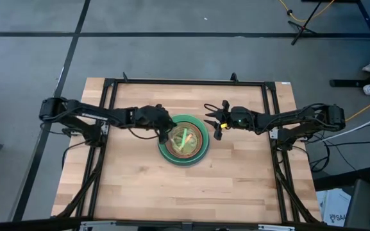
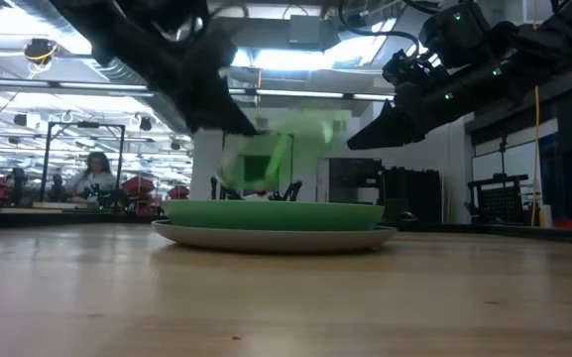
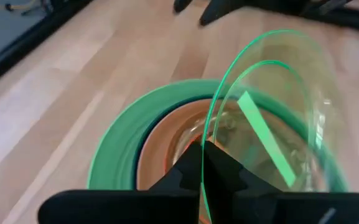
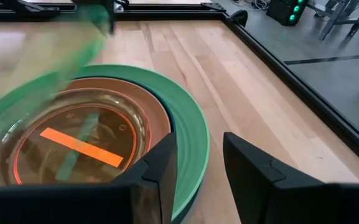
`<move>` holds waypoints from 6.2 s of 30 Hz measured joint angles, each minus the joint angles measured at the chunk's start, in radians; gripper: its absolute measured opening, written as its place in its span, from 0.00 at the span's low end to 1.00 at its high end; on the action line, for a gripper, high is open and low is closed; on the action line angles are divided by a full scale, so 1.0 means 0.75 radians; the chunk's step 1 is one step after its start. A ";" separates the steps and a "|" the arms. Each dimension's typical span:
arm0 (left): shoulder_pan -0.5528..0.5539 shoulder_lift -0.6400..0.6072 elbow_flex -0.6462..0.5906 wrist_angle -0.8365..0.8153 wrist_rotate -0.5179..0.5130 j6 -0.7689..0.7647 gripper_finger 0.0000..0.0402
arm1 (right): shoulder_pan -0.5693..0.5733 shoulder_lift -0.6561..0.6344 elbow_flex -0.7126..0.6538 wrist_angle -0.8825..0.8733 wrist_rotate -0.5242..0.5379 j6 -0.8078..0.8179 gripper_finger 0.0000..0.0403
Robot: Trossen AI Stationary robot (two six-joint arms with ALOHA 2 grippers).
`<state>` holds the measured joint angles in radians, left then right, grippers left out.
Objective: Stack plastic plates
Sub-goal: Stack the light green plate on top of the orange plate, then return to Home Position
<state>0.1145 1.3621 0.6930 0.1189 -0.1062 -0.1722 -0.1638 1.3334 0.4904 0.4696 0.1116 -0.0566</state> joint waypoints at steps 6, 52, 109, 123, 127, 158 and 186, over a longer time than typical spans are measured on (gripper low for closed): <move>0.054 0.139 0.000 0.039 0.004 0.000 0.02 | 0.000 0.000 0.000 -0.017 0.000 0.006 0.30; 0.112 -0.662 -0.644 0.454 0.119 0.260 0.31 | -0.151 -0.137 -0.039 -0.070 -0.121 -0.035 0.20; 0.108 -1.307 -0.914 0.266 -0.005 0.197 0.04 | -0.209 -1.775 -0.642 -0.605 -0.174 0.211 0.01; 0.108 -1.765 -0.914 -0.124 0.007 0.165 0.04 | -0.209 -1.767 -0.642 -0.607 -0.154 0.199 0.01; 0.108 -1.814 -0.914 -0.130 0.058 0.163 0.04 | -0.210 -1.766 -0.642 -0.607 -0.144 0.199 0.01; 0.108 -1.813 -0.914 -0.134 0.059 0.138 0.04 | -0.210 -1.766 -0.642 -0.610 -0.140 0.199 0.01; 0.108 -1.813 -0.914 -0.133 0.059 0.138 0.04 | -0.210 -1.766 -0.642 -0.611 -0.139 0.199 0.01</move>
<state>0.1955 0.0025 0.0078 0.0189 -0.0620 -0.0685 -0.3214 0.0086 0.0086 0.0116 0.0071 0.0925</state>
